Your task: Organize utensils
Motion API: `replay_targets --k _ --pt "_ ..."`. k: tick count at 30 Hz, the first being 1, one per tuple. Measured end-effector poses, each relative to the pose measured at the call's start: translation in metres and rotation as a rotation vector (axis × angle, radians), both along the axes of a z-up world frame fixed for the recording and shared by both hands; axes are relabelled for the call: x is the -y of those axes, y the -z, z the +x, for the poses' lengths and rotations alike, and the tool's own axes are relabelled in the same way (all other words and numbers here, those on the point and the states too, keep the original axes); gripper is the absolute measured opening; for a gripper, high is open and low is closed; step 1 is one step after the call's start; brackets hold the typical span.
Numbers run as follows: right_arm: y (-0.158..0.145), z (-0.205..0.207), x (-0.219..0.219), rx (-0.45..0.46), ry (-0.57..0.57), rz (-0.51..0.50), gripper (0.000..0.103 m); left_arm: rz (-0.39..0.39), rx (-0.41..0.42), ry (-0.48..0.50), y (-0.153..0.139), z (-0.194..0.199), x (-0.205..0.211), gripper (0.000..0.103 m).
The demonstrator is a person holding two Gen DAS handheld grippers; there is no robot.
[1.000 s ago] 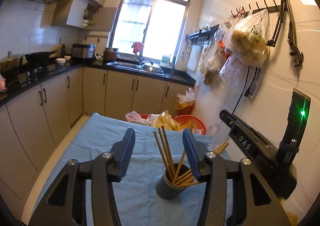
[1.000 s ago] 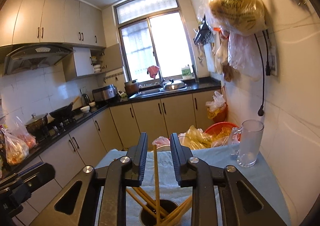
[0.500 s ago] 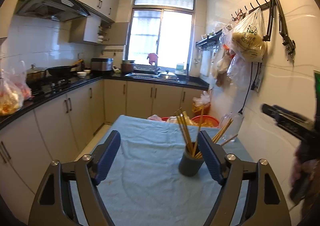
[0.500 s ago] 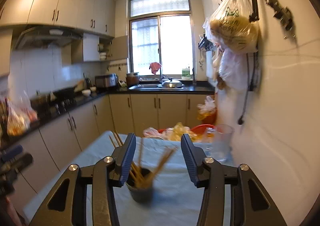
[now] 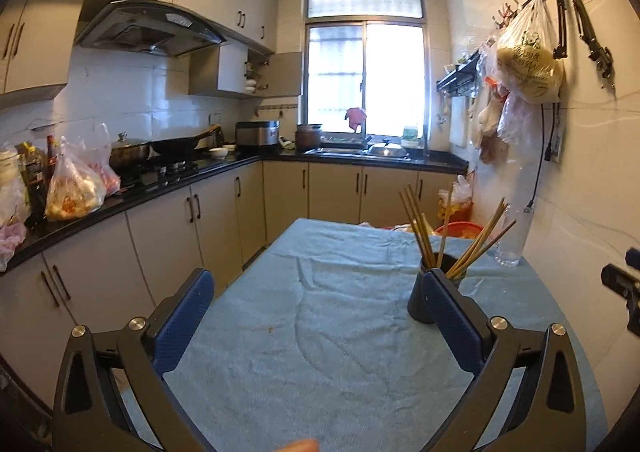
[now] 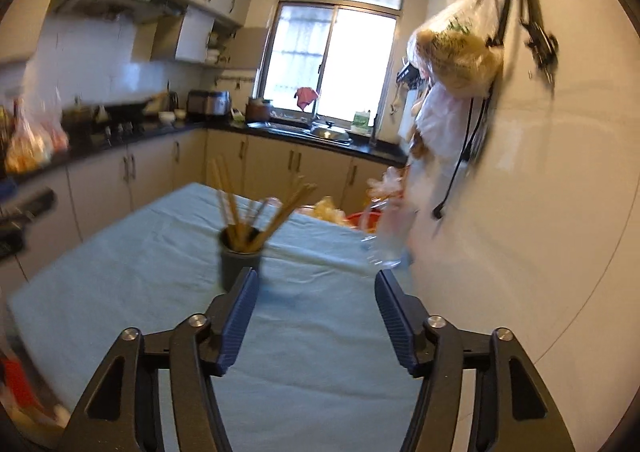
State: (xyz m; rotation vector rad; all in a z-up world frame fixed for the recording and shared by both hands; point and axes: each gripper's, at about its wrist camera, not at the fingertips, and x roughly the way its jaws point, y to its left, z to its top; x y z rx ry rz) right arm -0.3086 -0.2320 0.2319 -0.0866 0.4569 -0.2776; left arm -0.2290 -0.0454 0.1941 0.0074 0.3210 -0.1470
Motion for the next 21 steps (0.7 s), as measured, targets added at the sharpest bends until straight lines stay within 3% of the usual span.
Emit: replay_targets --k 4,12,21 --pt "0.024 0.0 -0.013 0.042 0.021 0.119 0.067 0.014 -0.015 -0.006 0.017 -0.005 0.0 0.103" --pt "0.066 0.004 -0.015 0.025 0.086 0.326 0.067 0.049 -0.138 0.081 0.051 0.0 0.01 0.103" --pt "0.093 0.012 -0.013 -0.029 0.155 0.359 0.068 0.1 -0.222 0.119 0.078 0.006 0.024 0.103"
